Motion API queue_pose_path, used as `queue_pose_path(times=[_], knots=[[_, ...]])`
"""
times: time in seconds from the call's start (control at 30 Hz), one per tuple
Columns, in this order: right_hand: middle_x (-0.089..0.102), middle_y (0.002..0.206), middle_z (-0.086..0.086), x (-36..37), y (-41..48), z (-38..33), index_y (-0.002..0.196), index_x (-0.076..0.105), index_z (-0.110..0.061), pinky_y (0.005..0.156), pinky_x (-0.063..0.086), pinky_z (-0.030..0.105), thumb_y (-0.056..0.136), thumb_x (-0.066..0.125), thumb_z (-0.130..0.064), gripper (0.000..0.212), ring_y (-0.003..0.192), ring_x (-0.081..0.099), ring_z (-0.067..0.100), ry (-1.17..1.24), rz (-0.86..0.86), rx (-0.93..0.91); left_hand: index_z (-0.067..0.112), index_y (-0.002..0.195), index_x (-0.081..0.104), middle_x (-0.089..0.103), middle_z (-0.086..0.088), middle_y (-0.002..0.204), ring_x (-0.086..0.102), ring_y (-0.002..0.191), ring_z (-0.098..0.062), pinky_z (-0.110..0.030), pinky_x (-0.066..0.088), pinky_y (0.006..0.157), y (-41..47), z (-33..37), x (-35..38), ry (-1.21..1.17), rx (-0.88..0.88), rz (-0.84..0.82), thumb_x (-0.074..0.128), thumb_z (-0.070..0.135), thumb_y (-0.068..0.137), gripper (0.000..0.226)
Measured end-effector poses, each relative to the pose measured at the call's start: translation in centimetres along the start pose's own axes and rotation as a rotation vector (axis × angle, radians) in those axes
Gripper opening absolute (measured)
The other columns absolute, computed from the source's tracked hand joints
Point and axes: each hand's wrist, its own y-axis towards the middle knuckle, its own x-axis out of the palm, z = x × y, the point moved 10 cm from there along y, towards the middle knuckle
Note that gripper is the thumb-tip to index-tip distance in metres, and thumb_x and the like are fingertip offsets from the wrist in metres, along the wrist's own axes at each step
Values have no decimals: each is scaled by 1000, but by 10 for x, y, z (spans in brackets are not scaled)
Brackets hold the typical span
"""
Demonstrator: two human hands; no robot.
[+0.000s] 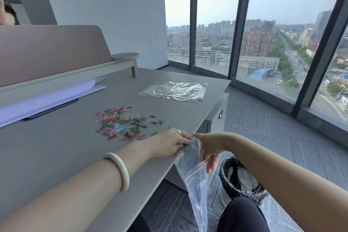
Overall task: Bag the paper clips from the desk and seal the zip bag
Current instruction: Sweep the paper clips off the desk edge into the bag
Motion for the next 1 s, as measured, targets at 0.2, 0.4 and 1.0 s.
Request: queue_pose_path(times=[0.2, 0.4, 1.0], knots=[[64, 101, 4, 0, -8, 0, 141, 23, 2, 37, 46, 7, 92, 45, 4, 53, 47, 66, 2, -126, -15, 23, 13, 129, 55, 50, 2, 142, 43, 131, -12, -8, 25, 98, -3, 15, -9, -49, 26, 19, 39, 1, 94, 40], [55, 129, 13, -1, -17, -3, 144, 18, 2, 39, 51, 17, 94, 40, 5, 55, 42, 64, 12, -128, 7, 3, 14, 130, 55, 52, 0, 139, 48, 127, -14, -19, 32, 102, -29, -30, -57, -90, -195, 190, 39, 8, 96, 37], [61, 122, 4, 14, -38, -11, 148, 15, -13, 30, 46, 17, 97, 35, -1, 57, 60, 71, 9, -68, -10, 8, 11, 143, 34, 24, 0, 156, 20, 145, -11, -12, 10, 109, -51, 11, 14, -52, -149, -104, 30, 17, 101, 43]])
